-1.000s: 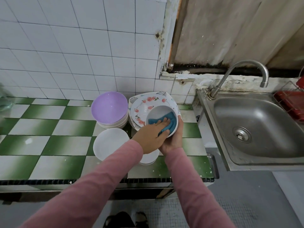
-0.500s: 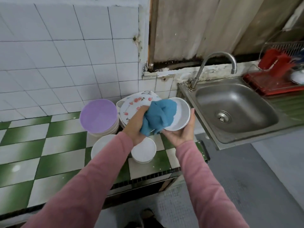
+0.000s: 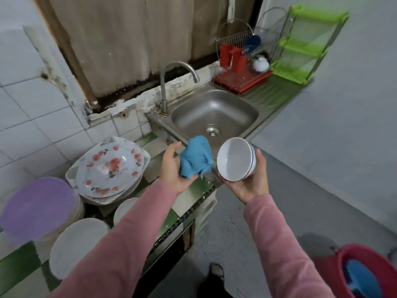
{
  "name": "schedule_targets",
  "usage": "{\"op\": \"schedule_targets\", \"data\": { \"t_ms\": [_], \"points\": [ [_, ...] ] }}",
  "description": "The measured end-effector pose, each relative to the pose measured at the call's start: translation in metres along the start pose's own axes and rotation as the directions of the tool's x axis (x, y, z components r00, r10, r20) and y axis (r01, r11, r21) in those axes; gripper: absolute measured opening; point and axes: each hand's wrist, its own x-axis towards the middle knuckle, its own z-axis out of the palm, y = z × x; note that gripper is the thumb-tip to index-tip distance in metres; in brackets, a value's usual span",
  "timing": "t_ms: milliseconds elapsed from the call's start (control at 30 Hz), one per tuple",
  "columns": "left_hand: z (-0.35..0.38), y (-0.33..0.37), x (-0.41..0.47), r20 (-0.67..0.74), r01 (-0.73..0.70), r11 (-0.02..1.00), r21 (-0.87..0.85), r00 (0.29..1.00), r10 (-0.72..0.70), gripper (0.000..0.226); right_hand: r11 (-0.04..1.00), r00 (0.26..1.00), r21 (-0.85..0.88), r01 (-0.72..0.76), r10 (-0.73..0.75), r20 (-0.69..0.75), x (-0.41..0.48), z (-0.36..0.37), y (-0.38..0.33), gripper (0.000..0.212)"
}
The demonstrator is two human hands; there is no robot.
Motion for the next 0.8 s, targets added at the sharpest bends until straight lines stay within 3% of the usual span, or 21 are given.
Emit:
{"op": "schedule_targets", "data": {
  "t_ms": [133, 200, 300, 433, 633, 800],
  "points": [
    [0.045, -0.036, 0.028, 0.071, 0.085, 0.996, 0.029, 0.994, -0.087, 0.050, 0.992, 0.992, -0.005, 0.126, -0.126, -0.023, -0.009, -0.032, -0.056, 0.037],
    [0.072, -0.055, 0.046, 0.105, 0.141, 0.988, 0.058, 0.984, -0.146, 0.052, 0.986, 0.986, 0.019, 0.165, -0.164, -0.039, -0.009, -0.049, -0.087, 0.033],
    [0.117, -0.082, 0.080, 0.171, 0.191, 0.976, 0.104, 0.963, -0.207, 0.052, 0.977, 0.977, 0.034, 0.209, -0.208, -0.050, 0.001, -0.074, -0.136, 0.035],
    [0.180, -0.122, 0.134, 0.307, 0.204, 0.971, 0.126, 0.922, -0.234, 0.048, 0.964, 0.959, -0.063, 0.259, -0.264, -0.105, 0.025, -0.107, -0.214, 0.052],
    [0.272, -0.173, 0.209, 0.381, 0.123, 0.981, 0.153, 0.908, -0.174, 0.040, 0.938, 0.942, -0.197, 0.287, -0.314, -0.123, 0.051, -0.144, -0.327, 0.052],
    [0.320, -0.196, 0.267, 0.438, -0.033, 0.946, 0.322, 0.891, -0.118, 0.034, 0.919, 0.943, -0.280, 0.278, -0.317, -0.103, 0.089, -0.163, -0.386, 0.056]
  ]
}}
